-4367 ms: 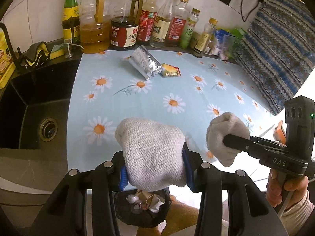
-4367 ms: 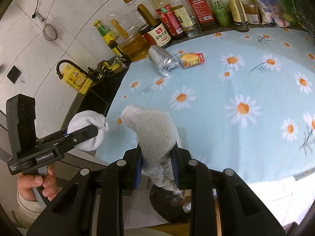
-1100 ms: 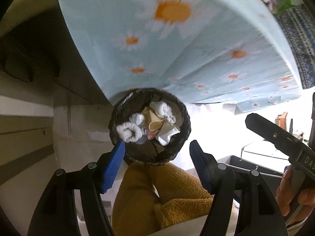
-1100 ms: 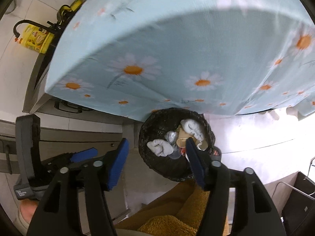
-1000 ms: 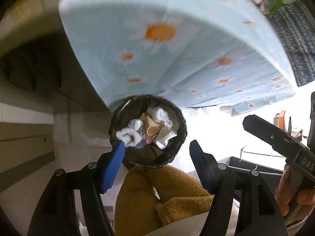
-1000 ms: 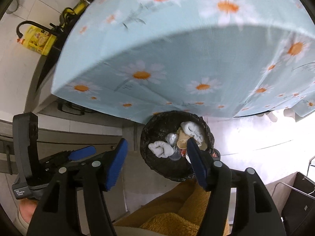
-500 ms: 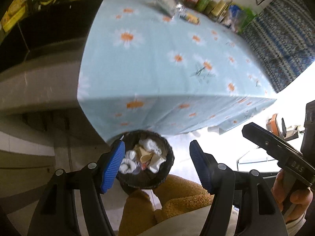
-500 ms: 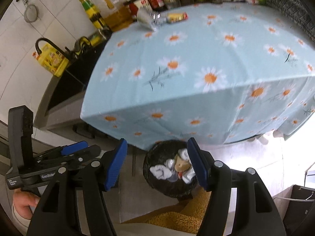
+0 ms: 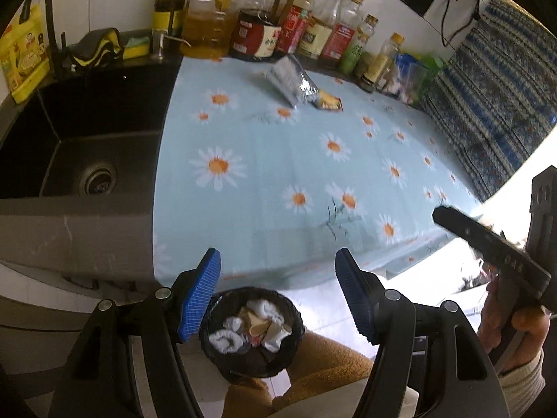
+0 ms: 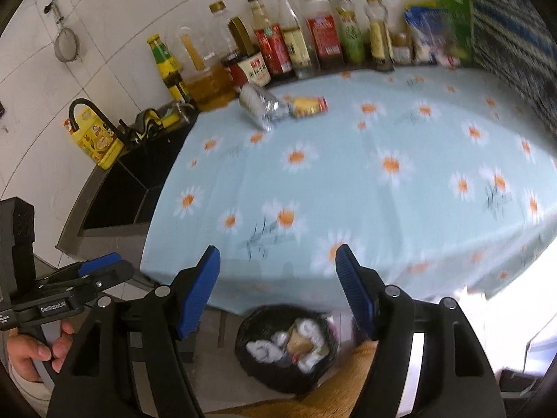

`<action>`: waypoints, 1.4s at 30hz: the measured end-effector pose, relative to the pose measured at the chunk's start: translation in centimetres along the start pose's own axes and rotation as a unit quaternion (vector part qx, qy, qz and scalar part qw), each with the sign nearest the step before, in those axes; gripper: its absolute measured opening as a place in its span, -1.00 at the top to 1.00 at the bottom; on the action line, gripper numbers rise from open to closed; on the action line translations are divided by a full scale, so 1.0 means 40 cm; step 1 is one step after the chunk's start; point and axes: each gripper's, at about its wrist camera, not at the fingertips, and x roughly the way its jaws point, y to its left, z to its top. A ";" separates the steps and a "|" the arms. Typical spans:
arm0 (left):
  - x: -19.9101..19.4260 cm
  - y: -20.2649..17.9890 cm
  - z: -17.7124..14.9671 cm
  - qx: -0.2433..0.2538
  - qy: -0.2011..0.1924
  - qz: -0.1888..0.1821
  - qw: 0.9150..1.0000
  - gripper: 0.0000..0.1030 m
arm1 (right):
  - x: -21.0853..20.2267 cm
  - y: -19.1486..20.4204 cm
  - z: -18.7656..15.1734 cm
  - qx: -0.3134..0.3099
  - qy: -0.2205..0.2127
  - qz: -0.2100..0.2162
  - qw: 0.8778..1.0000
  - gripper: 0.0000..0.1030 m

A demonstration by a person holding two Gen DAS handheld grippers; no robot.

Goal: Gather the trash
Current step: 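Raise both tools back above the table toward the foil roll and wrapper, then grasp the yellow-red snack wrapper with the right gripper while the left grasps the foil roll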

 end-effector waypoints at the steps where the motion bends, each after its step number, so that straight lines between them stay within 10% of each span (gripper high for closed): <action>1: 0.002 -0.002 0.012 -0.003 -0.003 0.005 1.000 -0.28 | 0.010 -0.007 0.029 -0.011 -0.004 0.003 1.000 -0.33; 5: 0.025 -0.010 0.062 -0.016 -0.013 0.030 0.999 -0.45 | 0.043 -0.036 0.132 -0.047 -0.026 0.030 0.998 -0.74; 18: 0.156 -0.073 0.214 -0.095 -0.004 0.096 0.991 -0.48 | 0.308 -0.165 0.417 -0.183 0.035 0.106 0.977 -0.75; 29: 0.220 -0.096 0.250 -0.159 0.008 0.148 0.976 -0.48 | 0.543 -0.171 0.489 -0.293 0.086 0.139 0.942 -0.75; 42: 0.261 -0.121 0.280 -0.180 0.015 0.173 0.968 -0.48 | 0.636 -0.135 0.482 -0.380 0.089 0.138 0.910 -0.20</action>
